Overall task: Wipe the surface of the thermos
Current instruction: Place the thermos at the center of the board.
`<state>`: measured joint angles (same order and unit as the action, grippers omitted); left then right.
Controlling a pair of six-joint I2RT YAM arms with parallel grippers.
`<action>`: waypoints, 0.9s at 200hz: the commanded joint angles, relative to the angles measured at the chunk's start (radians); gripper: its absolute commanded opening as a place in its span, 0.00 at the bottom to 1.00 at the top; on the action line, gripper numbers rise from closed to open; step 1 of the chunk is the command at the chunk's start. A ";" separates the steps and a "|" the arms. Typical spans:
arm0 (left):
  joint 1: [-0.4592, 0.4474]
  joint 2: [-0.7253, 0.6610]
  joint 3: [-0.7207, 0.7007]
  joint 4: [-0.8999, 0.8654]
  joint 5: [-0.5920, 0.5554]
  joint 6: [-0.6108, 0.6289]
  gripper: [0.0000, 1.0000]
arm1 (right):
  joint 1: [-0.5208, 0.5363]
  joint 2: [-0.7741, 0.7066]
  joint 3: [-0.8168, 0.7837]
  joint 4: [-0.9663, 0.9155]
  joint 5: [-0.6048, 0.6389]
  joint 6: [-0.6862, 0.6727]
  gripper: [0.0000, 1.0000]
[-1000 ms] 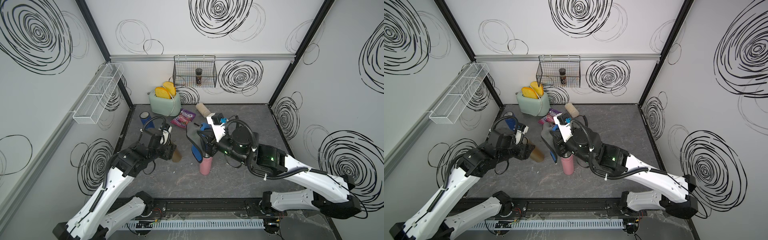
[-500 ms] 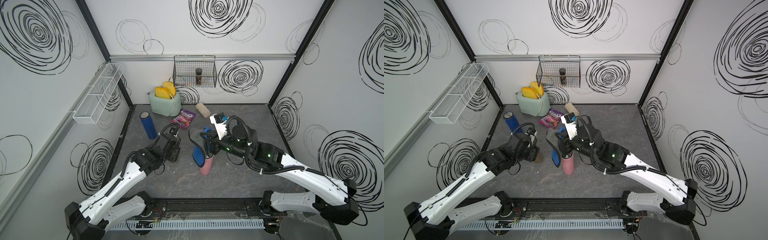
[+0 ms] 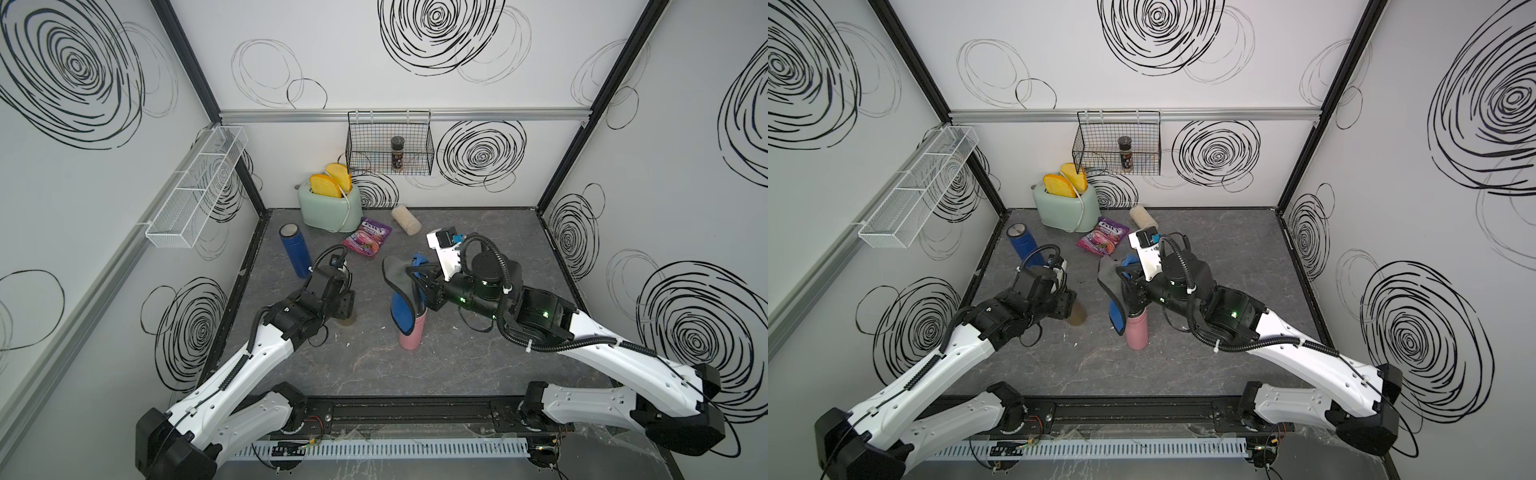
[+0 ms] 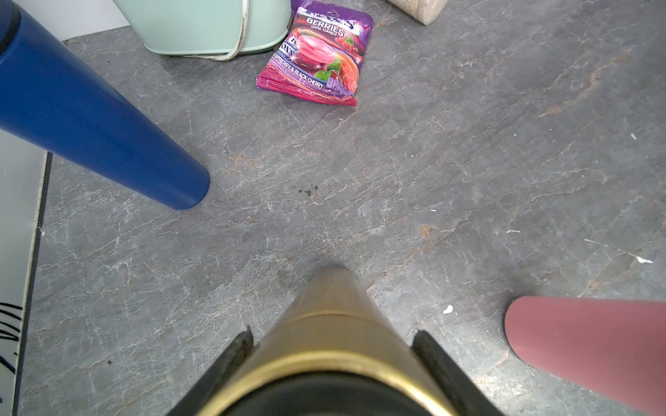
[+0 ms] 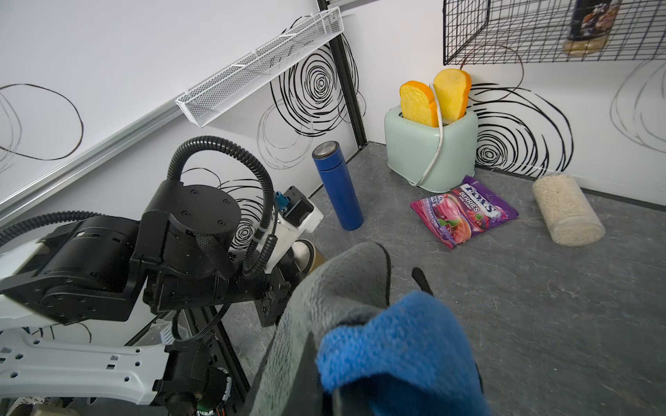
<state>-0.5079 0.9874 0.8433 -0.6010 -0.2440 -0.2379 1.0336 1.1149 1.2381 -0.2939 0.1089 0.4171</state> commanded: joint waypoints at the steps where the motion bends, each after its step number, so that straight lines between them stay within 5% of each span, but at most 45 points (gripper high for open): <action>1: 0.007 -0.020 -0.007 0.071 0.022 -0.030 0.65 | -0.010 -0.027 -0.019 0.003 -0.004 0.025 0.00; 31: 0.008 -0.004 0.000 0.061 0.012 -0.017 0.82 | -0.016 -0.031 -0.030 0.005 -0.010 0.029 0.00; 64: 0.007 0.026 0.000 0.068 0.029 -0.014 0.87 | -0.023 -0.036 -0.040 0.008 -0.016 0.031 0.00; 78: 0.008 0.028 -0.005 0.076 0.029 -0.018 0.99 | -0.026 -0.039 -0.046 0.006 -0.015 0.032 0.00; 122: 0.011 -0.006 -0.046 0.135 0.075 -0.051 0.97 | -0.040 -0.058 -0.066 0.010 -0.020 0.036 0.00; 180: -0.011 -0.122 -0.154 0.283 -0.003 -0.084 0.97 | -0.055 -0.073 -0.088 0.016 -0.035 0.038 0.00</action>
<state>-0.5098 0.9173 0.7254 -0.4473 -0.2066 -0.2859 0.9874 1.0698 1.1656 -0.2924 0.0837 0.4389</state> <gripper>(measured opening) 0.966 0.054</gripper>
